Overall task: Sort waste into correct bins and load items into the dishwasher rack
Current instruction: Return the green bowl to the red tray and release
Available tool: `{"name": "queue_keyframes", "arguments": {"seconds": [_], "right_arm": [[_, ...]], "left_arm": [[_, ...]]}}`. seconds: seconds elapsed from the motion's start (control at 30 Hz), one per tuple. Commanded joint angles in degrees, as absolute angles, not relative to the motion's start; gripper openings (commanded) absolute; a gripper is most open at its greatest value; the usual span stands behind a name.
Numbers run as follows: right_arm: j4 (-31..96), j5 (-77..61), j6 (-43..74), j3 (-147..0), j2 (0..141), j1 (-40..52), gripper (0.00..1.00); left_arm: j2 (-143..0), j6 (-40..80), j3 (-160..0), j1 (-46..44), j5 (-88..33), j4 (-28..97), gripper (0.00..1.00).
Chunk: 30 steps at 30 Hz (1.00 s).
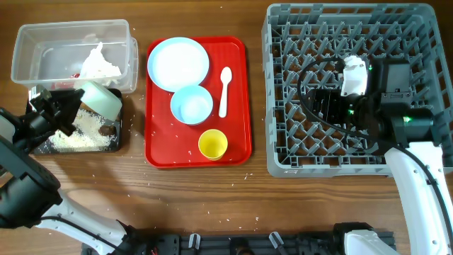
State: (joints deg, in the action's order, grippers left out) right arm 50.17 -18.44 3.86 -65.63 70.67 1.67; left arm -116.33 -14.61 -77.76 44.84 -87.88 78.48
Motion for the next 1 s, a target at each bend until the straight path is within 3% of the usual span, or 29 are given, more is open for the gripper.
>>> {"name": "queue_keyframes", "arguments": {"seconds": [0.0, 0.13, 0.27, 0.6, 0.83, 0.87, 0.93, 0.97], "right_arm": [[49.54, -19.20, 4.47, -66.63, 71.16, 1.87, 1.00], [48.64, -19.27, 4.69, -66.63, 71.16, 1.87, 1.00], [48.58, -19.27, 4.69, -66.63, 71.16, 1.87, 1.00], [48.90, -19.42, 4.69, -66.63, 71.16, 1.87, 1.00], [48.93, -19.42, 4.67, -66.63, 71.16, 1.87, 1.00], [48.93, -19.44, 4.69, -66.63, 71.16, 1.87, 1.00], [48.95, -19.44, 4.67, -66.63, 71.16, 1.87, 1.00], [48.95, -19.42, 4.67, -66.63, 71.16, 1.87, 1.00]], "left_arm": [[-105.23, -25.30, -78.76, 41.43, -78.59, 82.39, 0.04], [-96.33, -23.20, -78.76, 33.04, -61.32, 80.23, 0.04], [-94.19, -6.61, -78.54, 20.80, -39.38, 73.41, 0.04], [-95.18, 19.53, -71.29, -12.03, -9.15, 61.82, 0.04], [-96.77, 31.14, -66.85, -23.05, 4.60, 57.67, 0.04], [-96.77, 31.16, -66.85, -23.62, 4.58, 57.25, 0.06], [-96.77, 31.11, -66.85, -25.12, 4.58, 56.45, 0.32], [-96.75, 30.85, -66.87, -25.61, 4.54, 56.07, 0.40]]}}
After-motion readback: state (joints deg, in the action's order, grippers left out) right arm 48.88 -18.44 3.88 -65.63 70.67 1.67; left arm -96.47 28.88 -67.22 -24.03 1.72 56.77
